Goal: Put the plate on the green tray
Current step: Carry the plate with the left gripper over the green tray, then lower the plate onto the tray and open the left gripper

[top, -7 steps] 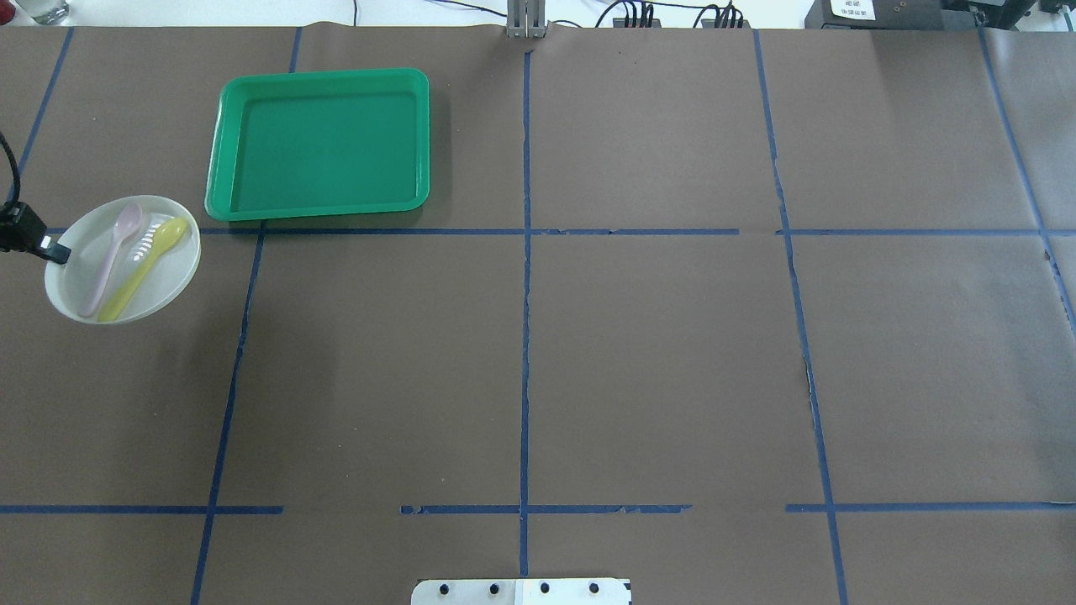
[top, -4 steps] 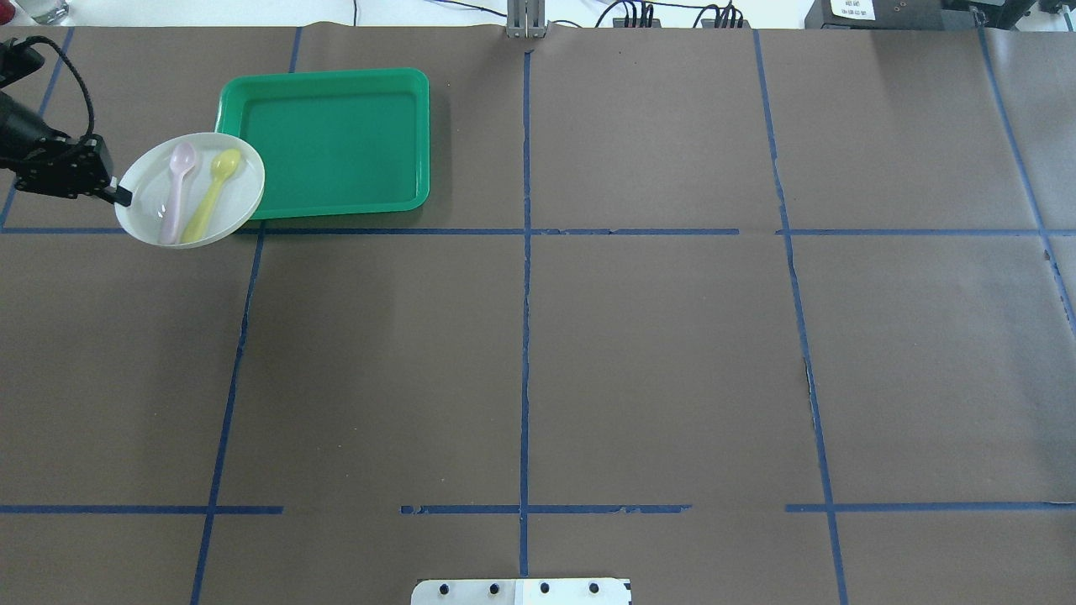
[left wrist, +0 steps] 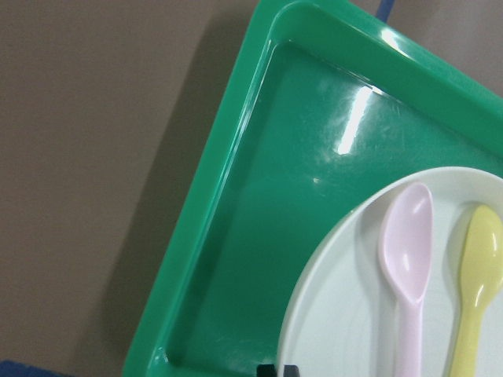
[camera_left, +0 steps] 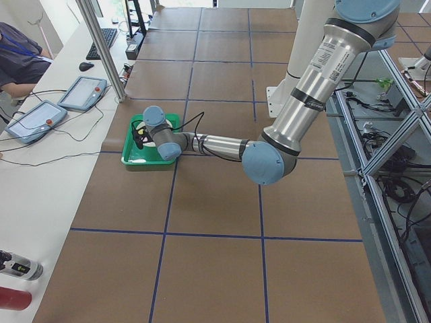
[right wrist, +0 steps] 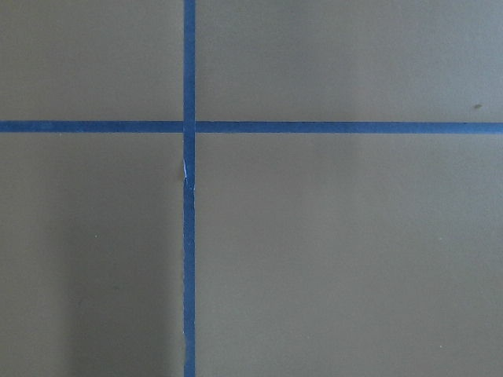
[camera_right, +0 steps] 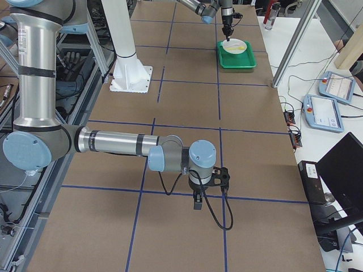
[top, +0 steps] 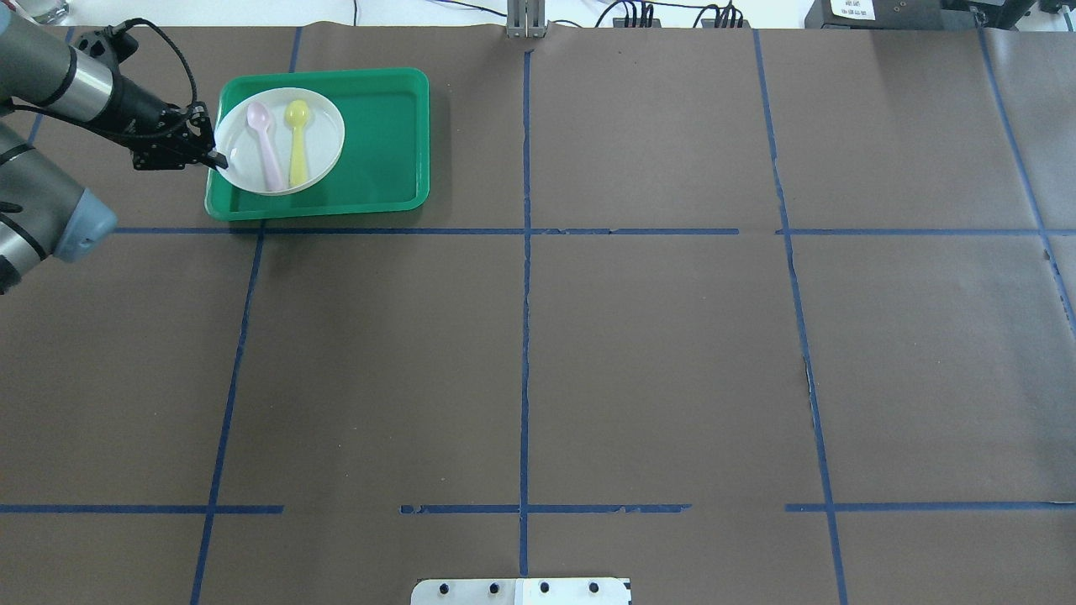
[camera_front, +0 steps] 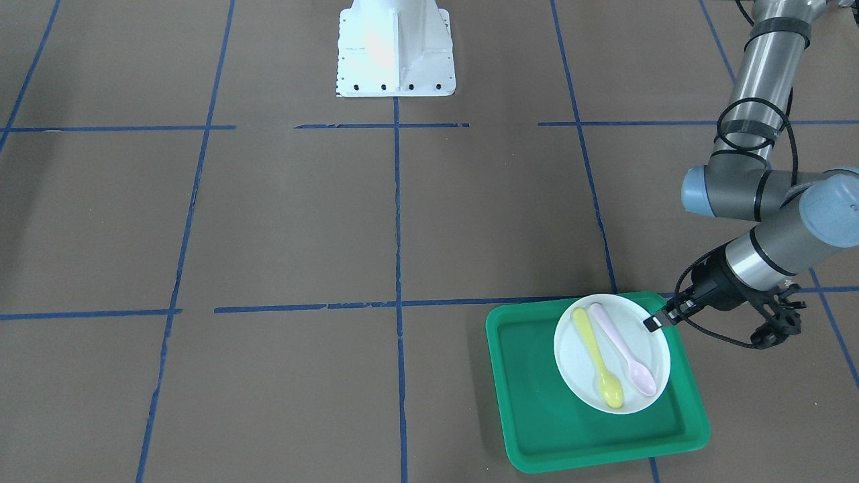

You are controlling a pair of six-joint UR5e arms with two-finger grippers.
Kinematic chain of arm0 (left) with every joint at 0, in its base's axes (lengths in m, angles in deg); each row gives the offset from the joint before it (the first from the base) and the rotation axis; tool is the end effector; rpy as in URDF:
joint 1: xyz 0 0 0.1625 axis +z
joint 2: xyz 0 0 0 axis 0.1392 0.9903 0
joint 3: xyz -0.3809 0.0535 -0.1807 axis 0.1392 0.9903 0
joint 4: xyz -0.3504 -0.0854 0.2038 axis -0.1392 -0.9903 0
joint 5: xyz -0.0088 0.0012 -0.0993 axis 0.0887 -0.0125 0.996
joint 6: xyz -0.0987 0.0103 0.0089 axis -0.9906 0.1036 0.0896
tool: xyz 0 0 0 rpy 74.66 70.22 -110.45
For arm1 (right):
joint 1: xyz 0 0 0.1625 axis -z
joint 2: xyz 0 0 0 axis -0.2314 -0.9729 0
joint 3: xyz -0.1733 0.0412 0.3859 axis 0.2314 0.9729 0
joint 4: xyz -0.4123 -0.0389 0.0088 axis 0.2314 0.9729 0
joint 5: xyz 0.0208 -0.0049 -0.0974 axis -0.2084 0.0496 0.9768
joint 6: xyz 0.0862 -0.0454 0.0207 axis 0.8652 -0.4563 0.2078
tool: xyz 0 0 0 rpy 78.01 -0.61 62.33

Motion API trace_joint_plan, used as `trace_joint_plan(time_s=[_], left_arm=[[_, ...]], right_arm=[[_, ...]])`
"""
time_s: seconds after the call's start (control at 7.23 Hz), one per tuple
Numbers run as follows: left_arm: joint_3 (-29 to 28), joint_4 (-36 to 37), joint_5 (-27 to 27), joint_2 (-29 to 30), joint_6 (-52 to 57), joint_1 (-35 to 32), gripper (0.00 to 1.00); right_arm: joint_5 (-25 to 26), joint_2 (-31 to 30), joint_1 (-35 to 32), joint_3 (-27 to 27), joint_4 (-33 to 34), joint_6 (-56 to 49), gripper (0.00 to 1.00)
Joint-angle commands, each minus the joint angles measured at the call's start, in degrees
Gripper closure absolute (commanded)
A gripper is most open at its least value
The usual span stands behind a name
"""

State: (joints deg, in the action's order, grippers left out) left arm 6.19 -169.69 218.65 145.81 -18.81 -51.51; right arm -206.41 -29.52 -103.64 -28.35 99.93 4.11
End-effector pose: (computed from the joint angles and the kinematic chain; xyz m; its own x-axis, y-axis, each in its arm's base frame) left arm 0.3094 -0.6604 0.4634 0.2809 -0.4640 -0.8401 0.3744 0.8590 -0.3492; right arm 0.0706 -0.4578 0.6764 0.7599 0.0184 0.6498 -0.0269 0.9996 0.0032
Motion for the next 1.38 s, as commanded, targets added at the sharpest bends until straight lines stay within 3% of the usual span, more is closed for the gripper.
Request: trace_joint_plan(time_s=[0.0, 0.97, 1.11, 1.24], left_arm=[[-4.3, -4.7, -4.4, 2.6, -7.2, 2.6, 1.00], [-4.7, -4.7, -5.6, 1.6, -3.1, 3.1, 1.00], [-4.6, -4.8, -5.3, 1.2, -0.5, 3.0, 0.23], [-4.2, -4.8, -5.3, 0.8, 0.5, 3.0, 0.00]], right_arm=[[0.0, 0.0, 0.0, 0.0, 0.0, 0.0, 0.00], [0.0, 0.0, 0.0, 0.0, 0.0, 0.0, 0.00], [0.0, 0.0, 0.0, 0.0, 0.0, 0.0, 0.00], [0.0, 0.0, 0.0, 0.0, 0.0, 0.0, 0.00]])
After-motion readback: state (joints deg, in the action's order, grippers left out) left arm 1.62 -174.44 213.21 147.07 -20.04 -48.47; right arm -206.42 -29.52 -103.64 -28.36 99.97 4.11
